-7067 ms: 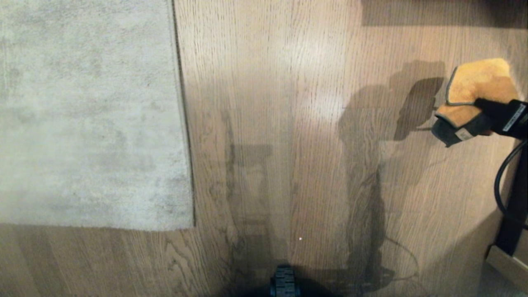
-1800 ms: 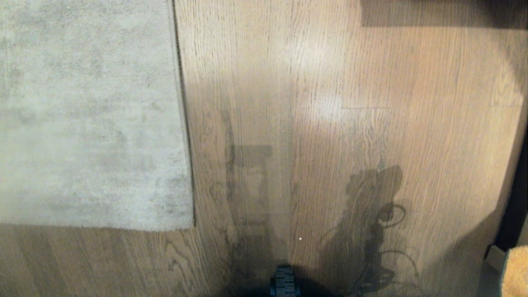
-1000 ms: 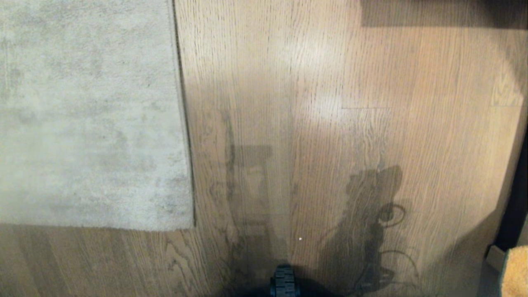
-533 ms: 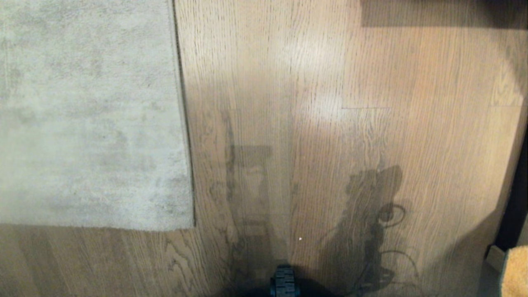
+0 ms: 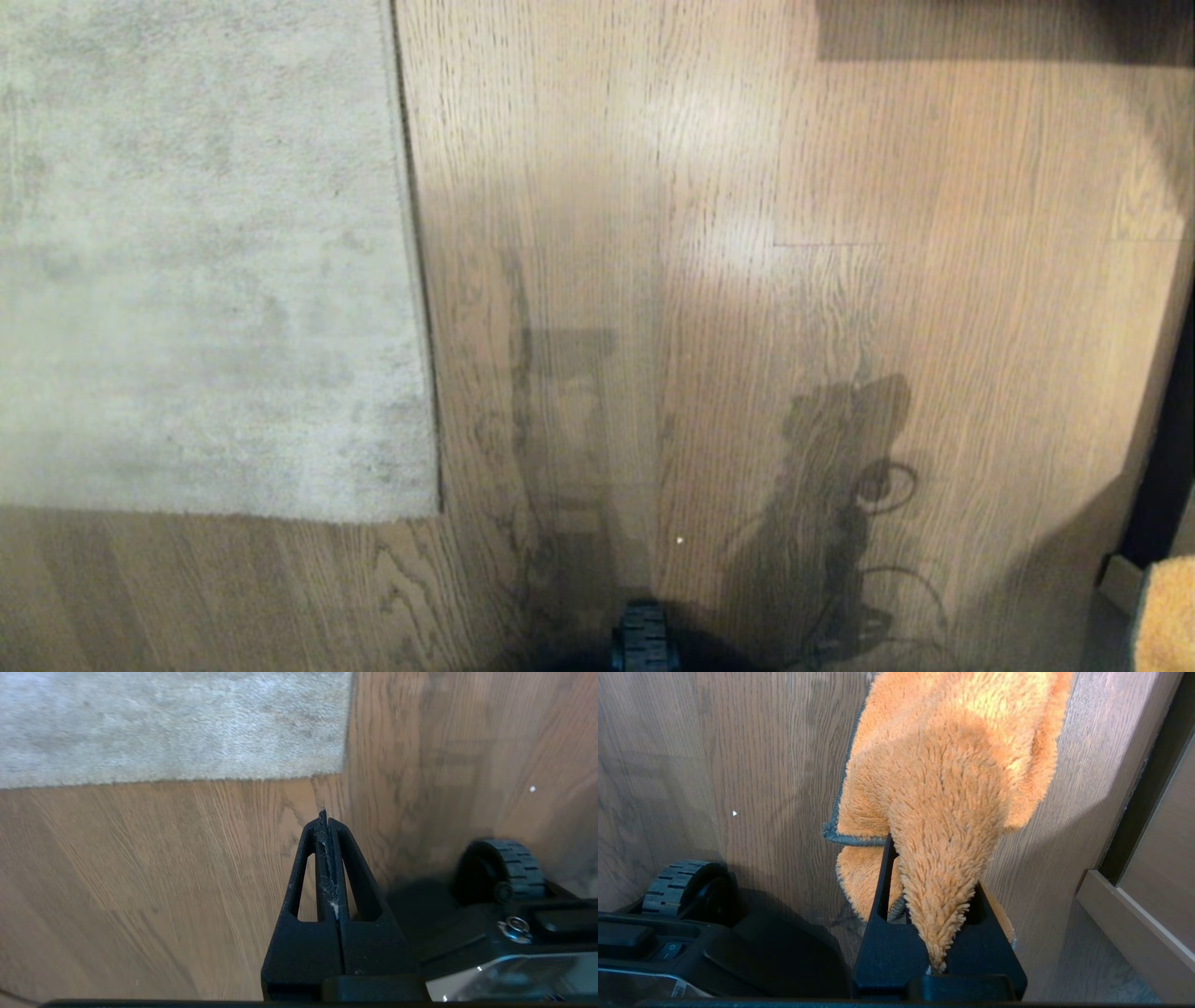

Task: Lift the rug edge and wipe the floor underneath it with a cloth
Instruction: Lift up the carpet

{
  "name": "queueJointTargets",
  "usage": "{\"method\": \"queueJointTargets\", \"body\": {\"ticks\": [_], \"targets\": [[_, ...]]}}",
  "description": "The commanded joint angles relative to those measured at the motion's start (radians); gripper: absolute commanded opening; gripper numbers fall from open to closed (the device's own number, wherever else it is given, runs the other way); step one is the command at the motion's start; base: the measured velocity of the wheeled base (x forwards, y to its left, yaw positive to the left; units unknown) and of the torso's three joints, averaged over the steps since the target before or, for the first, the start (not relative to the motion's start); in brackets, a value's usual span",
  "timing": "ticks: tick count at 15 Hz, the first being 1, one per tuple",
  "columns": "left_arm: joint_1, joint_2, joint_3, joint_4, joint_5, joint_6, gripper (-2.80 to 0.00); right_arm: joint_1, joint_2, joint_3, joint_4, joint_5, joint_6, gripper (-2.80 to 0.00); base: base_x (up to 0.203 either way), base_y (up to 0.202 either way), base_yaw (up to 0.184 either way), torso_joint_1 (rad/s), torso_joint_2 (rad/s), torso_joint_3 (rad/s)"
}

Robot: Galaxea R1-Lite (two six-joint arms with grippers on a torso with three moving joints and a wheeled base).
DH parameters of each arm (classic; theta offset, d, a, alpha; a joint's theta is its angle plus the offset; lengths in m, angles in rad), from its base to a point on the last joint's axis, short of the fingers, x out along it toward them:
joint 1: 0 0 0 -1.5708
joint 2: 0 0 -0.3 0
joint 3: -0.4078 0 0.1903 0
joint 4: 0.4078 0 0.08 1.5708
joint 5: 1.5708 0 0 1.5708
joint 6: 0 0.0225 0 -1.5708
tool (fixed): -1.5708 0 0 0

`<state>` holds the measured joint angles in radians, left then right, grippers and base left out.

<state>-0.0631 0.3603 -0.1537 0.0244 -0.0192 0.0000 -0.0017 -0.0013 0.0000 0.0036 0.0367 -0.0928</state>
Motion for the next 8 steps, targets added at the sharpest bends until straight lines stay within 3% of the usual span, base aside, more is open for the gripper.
{"method": "queueJointTargets", "body": {"ticks": [1, 5, 8], "targets": [[-0.019, 0.255, -0.091, 0.0, -0.009, -0.001, -2.8, 0.0, 0.001, 0.0, 0.0, 0.0, -0.001, -2.8, 0.0, 0.0, 0.0, 0.0, 0.0, 0.0], [-0.096, 0.557, -0.243, 0.0, -0.039, 0.001, -2.8, 0.0, 0.001, 0.0, -0.001, 0.0, -0.001, -2.8, 0.0, 0.0, 0.0, 0.0, 0.0, 0.0], [-0.187, 0.771, -0.335, -0.032, -0.009, 0.005, -2.8, 0.0, 0.001, 0.0, -0.001, 0.0, -0.002, -2.8, 0.0, 0.0, 0.0, 0.0, 0.0, 0.0]]}}
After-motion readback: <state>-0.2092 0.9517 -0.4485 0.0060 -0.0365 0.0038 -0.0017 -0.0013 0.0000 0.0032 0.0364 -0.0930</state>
